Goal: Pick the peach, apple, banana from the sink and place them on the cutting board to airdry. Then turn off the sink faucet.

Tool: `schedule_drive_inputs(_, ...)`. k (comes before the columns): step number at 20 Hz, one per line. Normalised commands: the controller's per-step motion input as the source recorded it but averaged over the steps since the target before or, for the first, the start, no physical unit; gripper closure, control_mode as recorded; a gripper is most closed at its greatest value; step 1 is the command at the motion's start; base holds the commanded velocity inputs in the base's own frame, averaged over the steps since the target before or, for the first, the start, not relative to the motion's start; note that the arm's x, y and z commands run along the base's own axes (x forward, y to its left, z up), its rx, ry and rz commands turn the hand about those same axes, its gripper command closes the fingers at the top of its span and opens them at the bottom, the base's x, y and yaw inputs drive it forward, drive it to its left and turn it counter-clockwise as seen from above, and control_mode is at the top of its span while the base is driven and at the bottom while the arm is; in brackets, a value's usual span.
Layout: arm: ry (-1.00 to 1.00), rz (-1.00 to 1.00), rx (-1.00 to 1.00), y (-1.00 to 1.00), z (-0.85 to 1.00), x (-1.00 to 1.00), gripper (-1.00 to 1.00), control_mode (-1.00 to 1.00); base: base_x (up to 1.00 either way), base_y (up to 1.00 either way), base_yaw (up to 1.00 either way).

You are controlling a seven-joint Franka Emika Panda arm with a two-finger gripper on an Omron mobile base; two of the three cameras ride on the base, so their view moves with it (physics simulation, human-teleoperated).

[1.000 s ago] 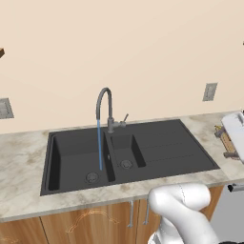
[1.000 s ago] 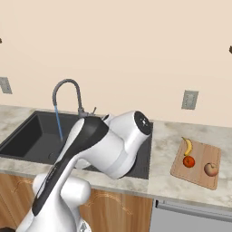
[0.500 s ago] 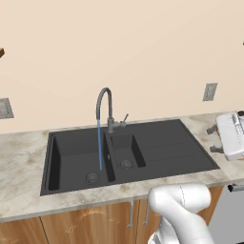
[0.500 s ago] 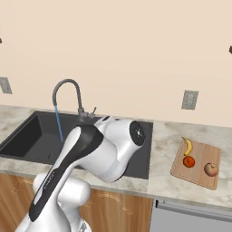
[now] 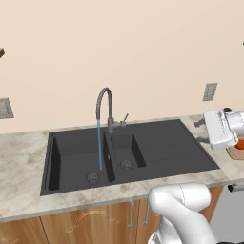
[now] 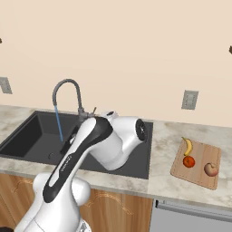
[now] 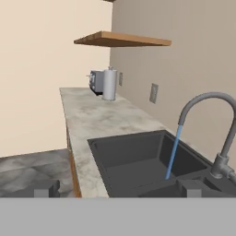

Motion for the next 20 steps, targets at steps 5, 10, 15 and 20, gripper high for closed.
schedule_drive_inputs(5,0.04,0.0,0.0,0.15,-0.06,0.39,-1.0,-1.0,0.0,0.0,0.0)
schedule_drive_inputs(10,0.03,0.0,0.0,0.14,-0.18,0.3,-1.0,-1.0,0.0,0.0,0.0)
schedule_drive_inputs(15,0.03,-0.01,0.0,0.14,-0.29,0.24,-1.0,-1.0,0.0,0.0,0.0)
schedule_drive_inputs(20,0.0,-0.05,0.0,0.22,-0.05,0.15,-1.0,-1.0,0.0,0.0,0.0)
